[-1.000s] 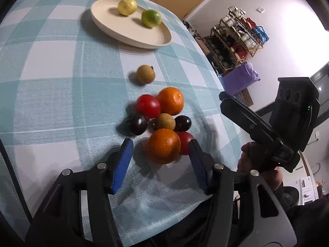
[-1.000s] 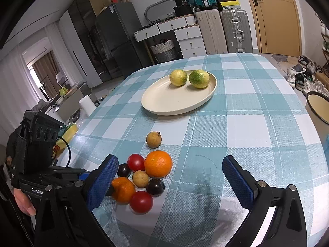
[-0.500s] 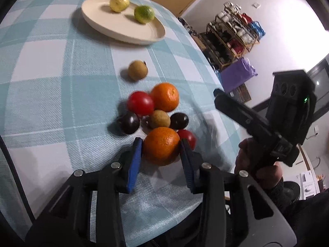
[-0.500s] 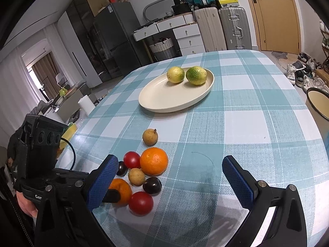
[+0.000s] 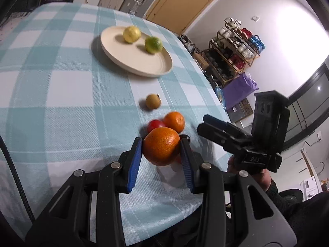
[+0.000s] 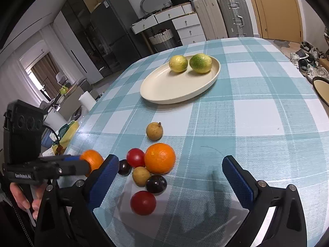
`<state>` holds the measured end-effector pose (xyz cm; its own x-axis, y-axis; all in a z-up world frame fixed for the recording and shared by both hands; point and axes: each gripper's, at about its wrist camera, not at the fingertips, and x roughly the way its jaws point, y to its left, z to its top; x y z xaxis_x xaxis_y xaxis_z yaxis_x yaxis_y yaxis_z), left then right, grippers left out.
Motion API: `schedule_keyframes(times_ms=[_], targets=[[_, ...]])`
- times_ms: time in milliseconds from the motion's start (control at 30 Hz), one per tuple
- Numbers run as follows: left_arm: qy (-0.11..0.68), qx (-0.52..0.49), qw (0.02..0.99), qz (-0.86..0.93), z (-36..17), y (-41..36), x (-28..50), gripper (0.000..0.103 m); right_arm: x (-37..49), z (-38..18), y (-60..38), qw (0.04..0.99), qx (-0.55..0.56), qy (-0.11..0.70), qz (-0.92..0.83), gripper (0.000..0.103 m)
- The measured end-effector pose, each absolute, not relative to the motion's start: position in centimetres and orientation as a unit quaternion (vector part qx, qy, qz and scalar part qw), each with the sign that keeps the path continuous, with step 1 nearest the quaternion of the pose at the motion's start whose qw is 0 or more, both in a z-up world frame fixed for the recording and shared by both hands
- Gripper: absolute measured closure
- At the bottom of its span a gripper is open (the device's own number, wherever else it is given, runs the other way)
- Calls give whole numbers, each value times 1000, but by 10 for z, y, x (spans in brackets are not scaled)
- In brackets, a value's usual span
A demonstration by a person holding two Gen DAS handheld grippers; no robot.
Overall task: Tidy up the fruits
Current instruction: 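Lift the large orange with the left gripper while the right gripper grasps the small orange, then carry both oranges onto the cream plate and open both grippers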
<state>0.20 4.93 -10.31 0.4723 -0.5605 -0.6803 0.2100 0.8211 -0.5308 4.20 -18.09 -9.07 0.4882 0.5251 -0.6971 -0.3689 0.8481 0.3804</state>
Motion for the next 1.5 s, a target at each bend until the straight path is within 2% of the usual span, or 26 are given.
schedule_keyframes(times_ms=[200, 367, 500, 700, 867, 933, 1500], targets=[[449, -188, 844, -224, -100, 63, 1, 69, 45, -94, -172, 852, 92, 440, 268, 1], [450, -198, 842, -222, -102, 72, 1, 69, 51, -99, -166, 842, 99, 452, 278, 14], [454, -205, 838, -221, -106, 75, 3, 69, 54, -102, -162, 838, 98, 458, 281, 18], [458, -212, 834, -222, -109, 77, 6, 69, 59, -108, -157, 832, 99, 467, 283, 34], [460, -210, 834, -220, -110, 75, 7, 69, 62, -114, -159, 826, 107, 474, 285, 57], [463, -210, 833, -218, -111, 74, 9, 69, 63, -114, -161, 826, 113, 471, 289, 60], [473, -186, 840, -189, -101, 61, 22, 69, 64, -105, -187, 832, 163, 440, 297, 62]])
